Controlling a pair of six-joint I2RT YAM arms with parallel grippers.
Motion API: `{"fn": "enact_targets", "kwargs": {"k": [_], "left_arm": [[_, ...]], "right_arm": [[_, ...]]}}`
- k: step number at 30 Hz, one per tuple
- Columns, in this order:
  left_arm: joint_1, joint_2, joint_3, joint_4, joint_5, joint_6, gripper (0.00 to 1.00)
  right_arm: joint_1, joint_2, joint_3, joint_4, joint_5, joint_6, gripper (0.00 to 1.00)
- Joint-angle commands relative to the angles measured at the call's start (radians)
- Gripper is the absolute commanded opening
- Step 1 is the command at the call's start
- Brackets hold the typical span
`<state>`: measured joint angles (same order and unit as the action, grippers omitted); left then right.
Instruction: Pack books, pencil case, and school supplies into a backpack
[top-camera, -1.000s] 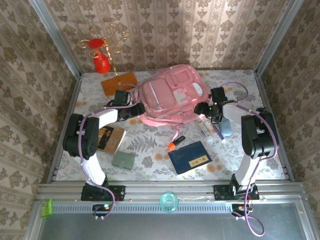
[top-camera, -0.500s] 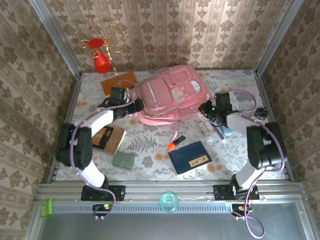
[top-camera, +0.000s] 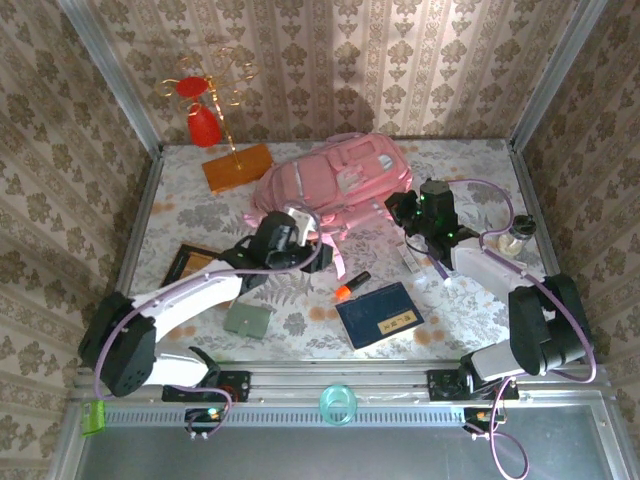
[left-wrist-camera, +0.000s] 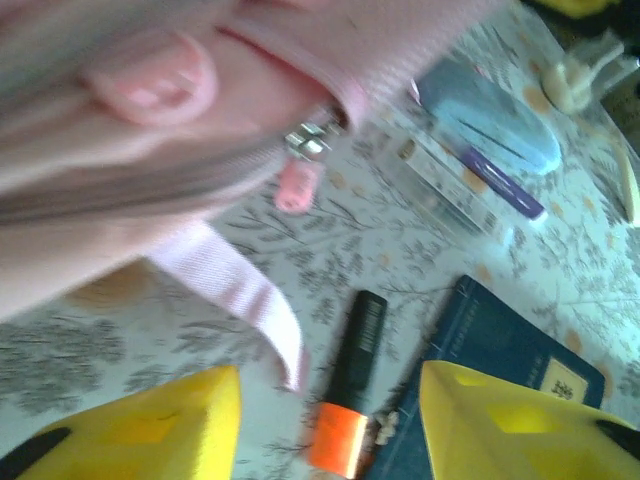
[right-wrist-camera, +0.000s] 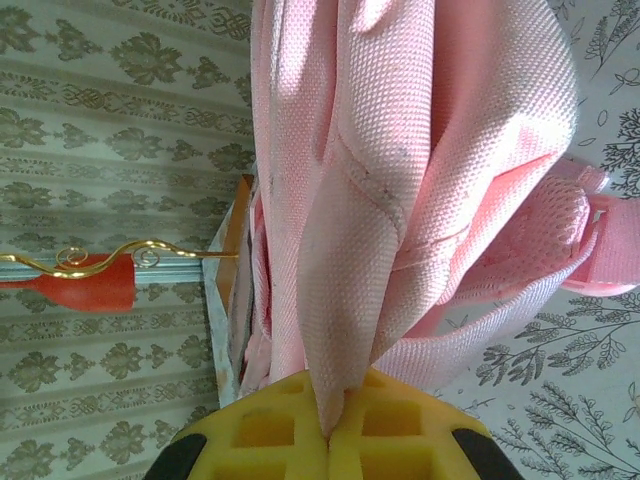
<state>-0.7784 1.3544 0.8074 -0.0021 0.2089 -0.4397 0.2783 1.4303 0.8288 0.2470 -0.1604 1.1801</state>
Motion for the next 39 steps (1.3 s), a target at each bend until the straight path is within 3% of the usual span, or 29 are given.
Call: {"fn": "enact_targets", "kwargs": {"k": [1,9,14,17,34,39], "left_arm": [[-0.026,0.071,0.042,0.074,-0.017,0.021,0.45],[-0.023,0.224,0.114,0.112,-0.109,0.071,0.38],[-0.023,0.289,0.16,0.126,-0.127,0.086,0.47],[-0.018,0.31,0.183,0.119,-0.159,0.095,0.48],[0.01,0.313,0.221,0.158,-0.102,0.076,0.25],[0.007,0.314,0.205,0.221,-0.059,0.052,0.25]], "right_arm": [[0.011,-0.062,0.016,0.104,0.048,0.01,0.0],[0.016,-0.064,0.018,0.102,0.045,0.009,0.0],[0.021,-0.065,0.016,0.105,0.044,0.007,0.0],[0.021,-0.064,0.016,0.106,0.044,0.005,0.0],[0.026,-0.074,0.016,0.092,0.036,-0.01,0.0],[0.032,-0.064,0.014,0.095,0.03,-0.01,0.0]]}}
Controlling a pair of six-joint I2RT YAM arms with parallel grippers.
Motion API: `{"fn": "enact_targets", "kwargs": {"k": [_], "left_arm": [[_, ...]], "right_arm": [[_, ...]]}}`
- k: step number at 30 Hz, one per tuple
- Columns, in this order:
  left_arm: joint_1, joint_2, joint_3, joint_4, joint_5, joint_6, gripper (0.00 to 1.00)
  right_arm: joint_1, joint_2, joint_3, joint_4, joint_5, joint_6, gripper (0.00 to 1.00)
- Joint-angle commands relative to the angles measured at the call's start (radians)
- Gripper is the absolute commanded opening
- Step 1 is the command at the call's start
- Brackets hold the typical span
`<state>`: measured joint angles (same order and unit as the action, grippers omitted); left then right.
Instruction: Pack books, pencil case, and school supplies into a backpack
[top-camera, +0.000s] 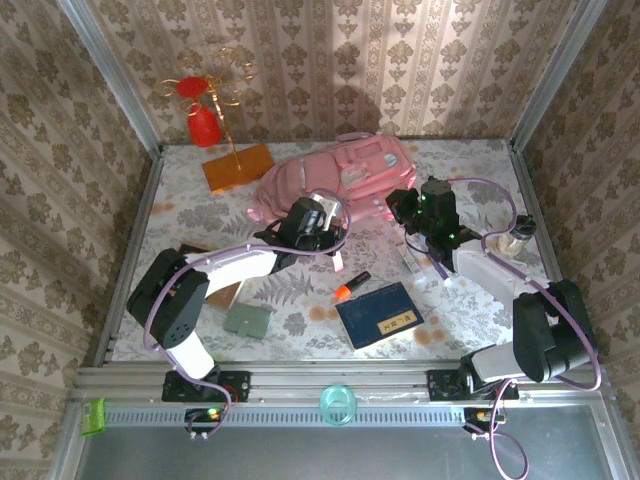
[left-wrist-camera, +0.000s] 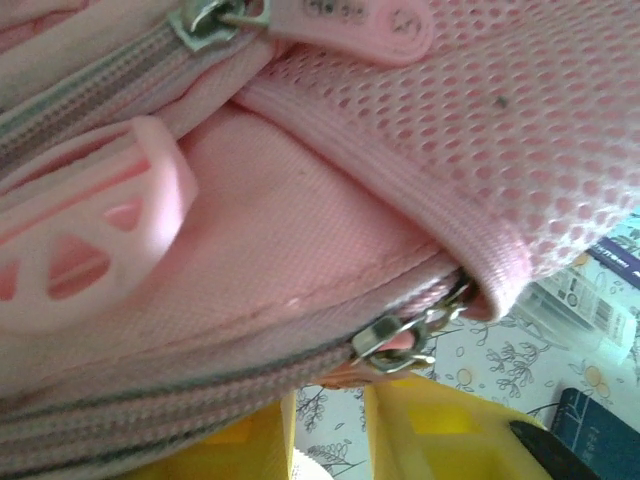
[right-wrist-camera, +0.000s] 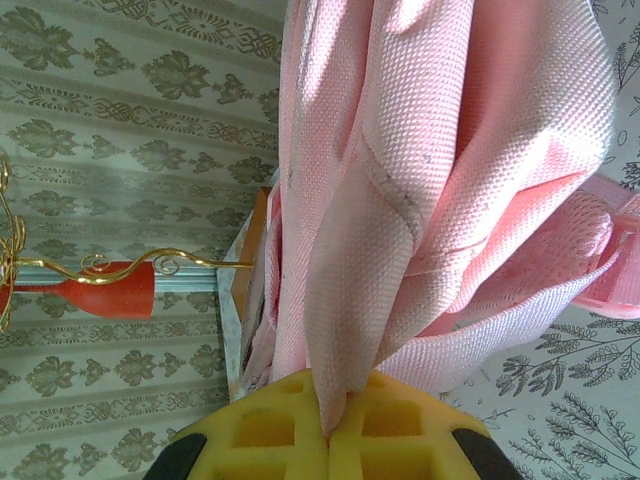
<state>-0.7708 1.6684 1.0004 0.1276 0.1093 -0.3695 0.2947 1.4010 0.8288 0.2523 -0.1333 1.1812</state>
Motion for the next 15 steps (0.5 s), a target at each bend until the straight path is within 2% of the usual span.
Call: {"fn": "enact_targets", "kwargs": {"k": [1,8,15], "left_arm": [[-0.001,0.001,0.008,0.103,0.049,-0.023,0.25],[0.009,-0.024,-0.021,0.127,0.06,-0.041,0.0],[0.031,-0.1,-0.102,0.095,0.057,-0.04,0.0]], "right_arm": [[0.017,-0.033,0.013,0.093,0.001,-0.011,0.0],[0.019,-0.028,0.018,0.078,0.009,-0.017,0.0],[0.015,-0.044,0.018,0.03,0.054,-0.063,0.0]]}}
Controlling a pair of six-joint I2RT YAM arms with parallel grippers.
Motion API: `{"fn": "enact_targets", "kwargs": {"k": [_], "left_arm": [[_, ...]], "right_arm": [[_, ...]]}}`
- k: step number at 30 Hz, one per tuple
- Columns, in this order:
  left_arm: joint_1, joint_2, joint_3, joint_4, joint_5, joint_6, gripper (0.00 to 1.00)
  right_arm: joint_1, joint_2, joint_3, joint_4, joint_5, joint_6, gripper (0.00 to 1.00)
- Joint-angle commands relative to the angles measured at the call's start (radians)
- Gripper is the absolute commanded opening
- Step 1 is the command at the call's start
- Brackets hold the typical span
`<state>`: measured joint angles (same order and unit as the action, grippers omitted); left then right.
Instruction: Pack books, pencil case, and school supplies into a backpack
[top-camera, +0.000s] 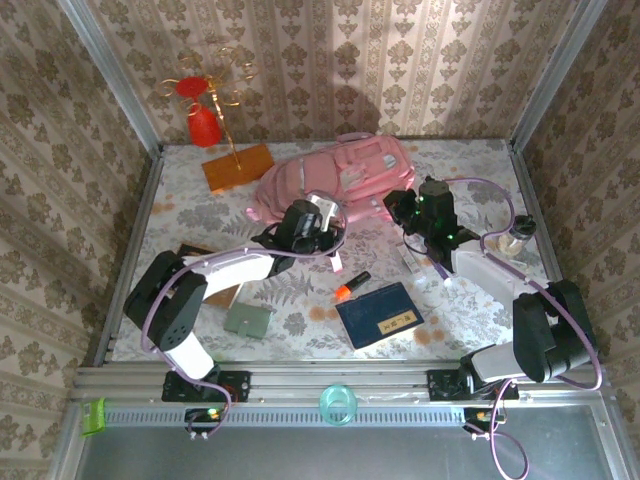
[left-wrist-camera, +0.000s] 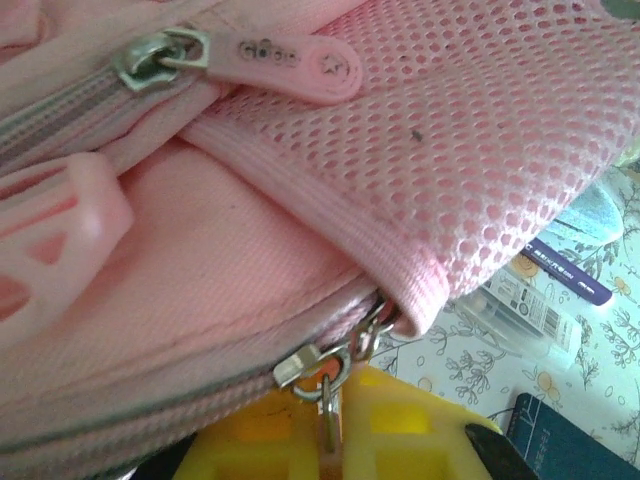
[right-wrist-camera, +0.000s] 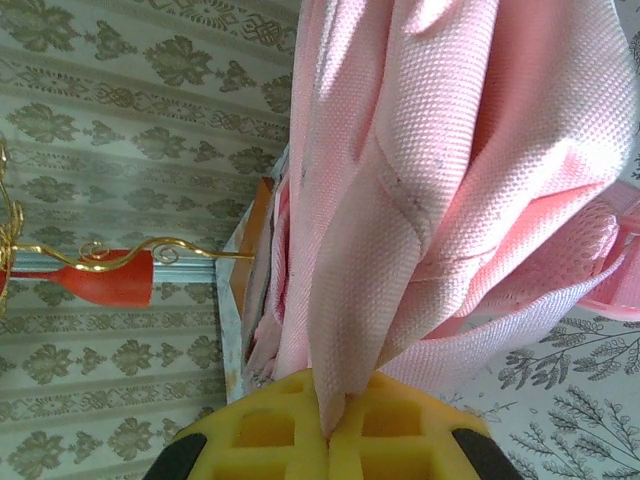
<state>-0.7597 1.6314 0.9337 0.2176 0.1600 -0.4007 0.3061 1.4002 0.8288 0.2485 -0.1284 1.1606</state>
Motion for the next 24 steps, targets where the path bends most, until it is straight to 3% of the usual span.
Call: {"fn": "enact_targets", "kwargs": {"k": [1,12,24], "left_arm": [[0.028,-0.073,-0.051,0.004,0.014,-0.005,0.0],[0.109,-0.082,-0.094,-0.031,0.2,0.099,0.0],[0.116,-0.079,-0.075,-0.081,0.168,0.166,0.0]], "right_arm": [[0.002,-0.046,0.021,0.027,0.054,-0.052,0.0],[-0.015,-0.051,0.076,-0.077,0.056,-0.185,0.0],[-0.019,-0.025,0.09,-0.088,0.014,-0.212,0.0]]}}
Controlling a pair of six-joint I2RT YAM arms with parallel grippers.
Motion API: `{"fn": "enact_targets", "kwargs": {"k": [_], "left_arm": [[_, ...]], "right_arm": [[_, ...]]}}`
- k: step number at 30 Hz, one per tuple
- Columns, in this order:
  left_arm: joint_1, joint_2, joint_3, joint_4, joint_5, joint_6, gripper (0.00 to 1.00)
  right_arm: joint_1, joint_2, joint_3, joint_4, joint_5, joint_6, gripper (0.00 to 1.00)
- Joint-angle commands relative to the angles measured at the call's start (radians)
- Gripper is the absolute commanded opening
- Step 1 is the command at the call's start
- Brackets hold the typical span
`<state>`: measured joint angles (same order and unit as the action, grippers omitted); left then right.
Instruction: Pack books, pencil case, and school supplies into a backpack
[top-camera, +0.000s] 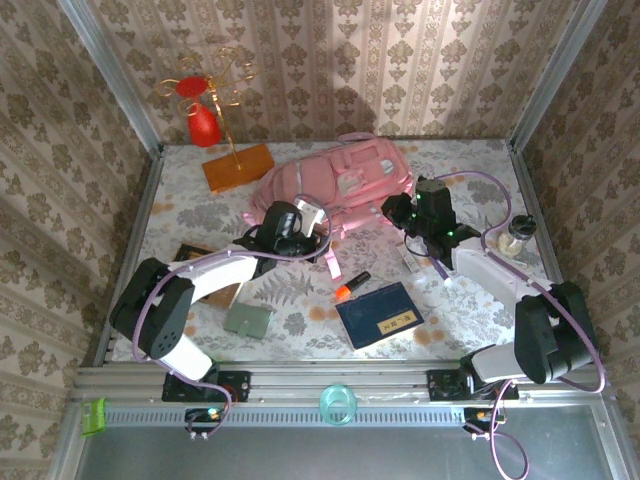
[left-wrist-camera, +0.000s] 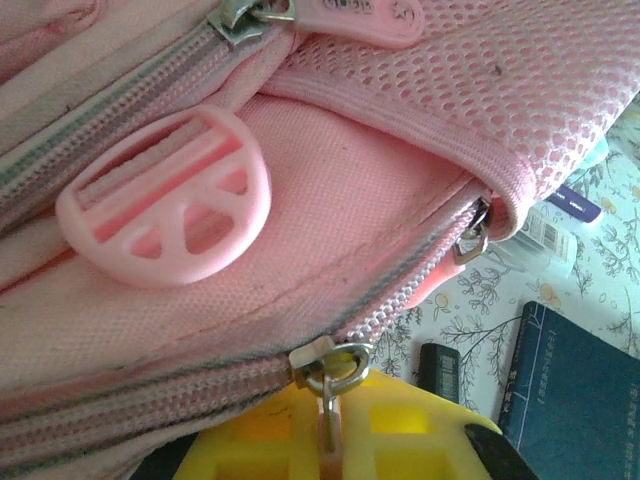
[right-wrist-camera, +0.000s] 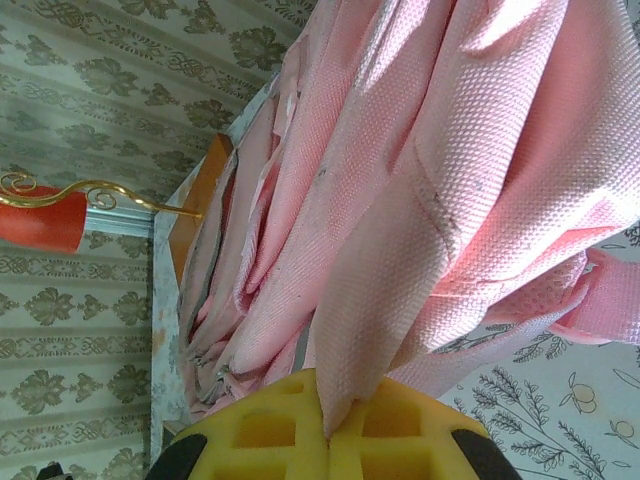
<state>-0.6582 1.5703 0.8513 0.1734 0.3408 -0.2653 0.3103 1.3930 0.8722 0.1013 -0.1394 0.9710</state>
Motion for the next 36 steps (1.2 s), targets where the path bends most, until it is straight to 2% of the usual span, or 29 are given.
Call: {"fn": "enact_targets", "kwargs": {"k": [1,10,17,21,23,26,30,31,32,36], "left_arm": [[0.015,-0.019,0.005,-0.028,-0.004,0.029,0.0],[0.07,-0.091,-0.048,-0.085,0.021,0.032,0.0],[0.092,-0.1,-0.084,-0.148,0.067,0.034,0.0],[0.087,-0.09,-0.087,-0.161,0.097,0.037,0.0],[0.071,-0.074,-0.07,-0.16,0.093,0.033,0.0],[0.04,-0.045,-0.042,-0.145,0.082,0.003,0.0],[0.008,-0.007,-0.004,-0.113,0.062,-0.046,0.0],[-0.001,0.002,0.009,-0.113,0.052,-0.052,0.0],[-0.011,0.009,0.021,-0.111,0.045,-0.057,0.0],[-0.028,0.032,0.061,-0.106,0.042,-0.066,0.0]], "right_arm": [[-0.023,-0.013,0.048,0.064,0.021,-0.02,0.0],[-0.06,-0.008,0.066,-0.029,0.072,-0.141,0.0],[-0.137,0.132,0.143,-0.163,0.031,-0.311,0.0],[-0.178,0.285,0.269,-0.248,-0.063,-0.392,0.02],[-0.181,0.351,0.317,-0.269,-0.107,-0.409,0.1],[-0.183,0.389,0.36,-0.3,-0.121,-0.428,0.27],[-0.186,0.346,0.342,-0.332,-0.095,-0.443,0.47],[-0.186,0.326,0.327,-0.339,-0.094,-0.438,0.55],[-0.186,0.296,0.302,-0.342,-0.097,-0.404,0.64],[-0.161,0.195,0.141,-0.205,-0.23,-0.248,0.75]]}}
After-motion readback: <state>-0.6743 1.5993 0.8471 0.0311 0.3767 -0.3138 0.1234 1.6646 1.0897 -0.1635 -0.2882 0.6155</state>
